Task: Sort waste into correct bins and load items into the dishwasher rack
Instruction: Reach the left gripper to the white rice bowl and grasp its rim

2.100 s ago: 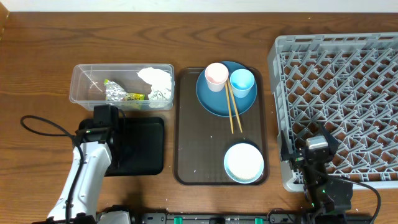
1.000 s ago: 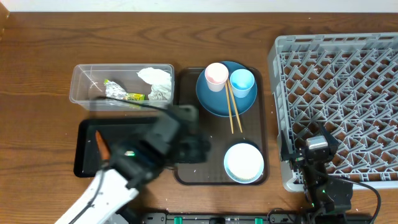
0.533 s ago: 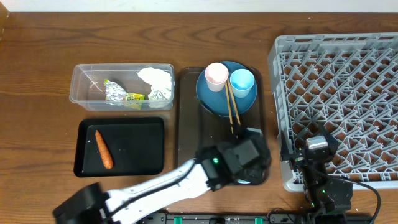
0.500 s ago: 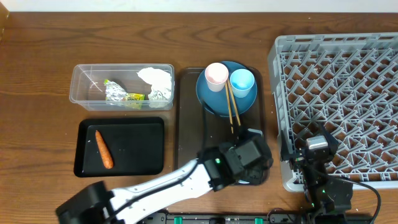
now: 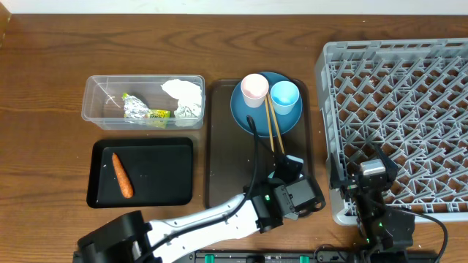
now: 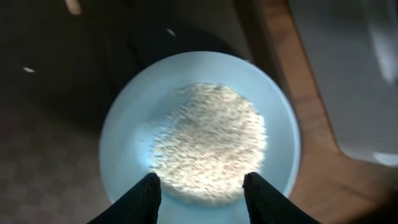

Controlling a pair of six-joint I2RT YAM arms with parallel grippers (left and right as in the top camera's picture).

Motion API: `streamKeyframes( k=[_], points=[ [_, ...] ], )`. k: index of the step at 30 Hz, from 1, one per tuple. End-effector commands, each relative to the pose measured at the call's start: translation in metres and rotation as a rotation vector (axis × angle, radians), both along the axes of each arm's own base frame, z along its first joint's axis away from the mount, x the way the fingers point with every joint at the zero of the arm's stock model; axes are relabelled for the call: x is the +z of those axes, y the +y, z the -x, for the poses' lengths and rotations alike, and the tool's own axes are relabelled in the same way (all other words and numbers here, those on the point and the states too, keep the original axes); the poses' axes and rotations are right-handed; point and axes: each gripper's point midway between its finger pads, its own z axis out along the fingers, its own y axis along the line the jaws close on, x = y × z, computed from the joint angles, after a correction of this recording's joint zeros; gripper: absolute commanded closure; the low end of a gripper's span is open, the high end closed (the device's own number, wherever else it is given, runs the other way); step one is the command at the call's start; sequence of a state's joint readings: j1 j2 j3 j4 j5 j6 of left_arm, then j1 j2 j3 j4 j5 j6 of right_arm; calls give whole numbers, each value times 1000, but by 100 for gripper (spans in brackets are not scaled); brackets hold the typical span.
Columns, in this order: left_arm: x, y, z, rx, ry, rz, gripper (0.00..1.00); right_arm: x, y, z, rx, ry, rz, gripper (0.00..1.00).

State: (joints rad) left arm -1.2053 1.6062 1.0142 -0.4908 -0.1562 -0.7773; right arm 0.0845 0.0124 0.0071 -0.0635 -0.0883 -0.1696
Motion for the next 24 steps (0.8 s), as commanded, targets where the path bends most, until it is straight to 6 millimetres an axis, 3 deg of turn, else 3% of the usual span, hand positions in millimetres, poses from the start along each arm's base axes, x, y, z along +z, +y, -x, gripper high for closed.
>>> streamKeyframes(
  k=[1,6,15,16,18,19,24],
  points=[
    [-13,13,-12,21,-62,-85,53,-1,-2,0,-11,1,8,1],
    [-13,31,-22,55,-103,-156,53,-1,-2,0,-11,1,8,1],
    [-30,55,-17,121,-75,-207,54,-1,-2,0,-11,1,8,1],
    [-32,57,-17,124,-75,-212,59,-1,-2,0,-11,1,8,1],
    [-33,59,-17,126,-76,-219,81,-1,-2,0,-11,1,8,1],
    [-33,60,-17,129,-75,-223,86,-1,-2,0,-11,1,8,1],
    [-34,75,-20,149,-70,-274,85,-1,-2,0,-11,1,8,1]
  ],
)
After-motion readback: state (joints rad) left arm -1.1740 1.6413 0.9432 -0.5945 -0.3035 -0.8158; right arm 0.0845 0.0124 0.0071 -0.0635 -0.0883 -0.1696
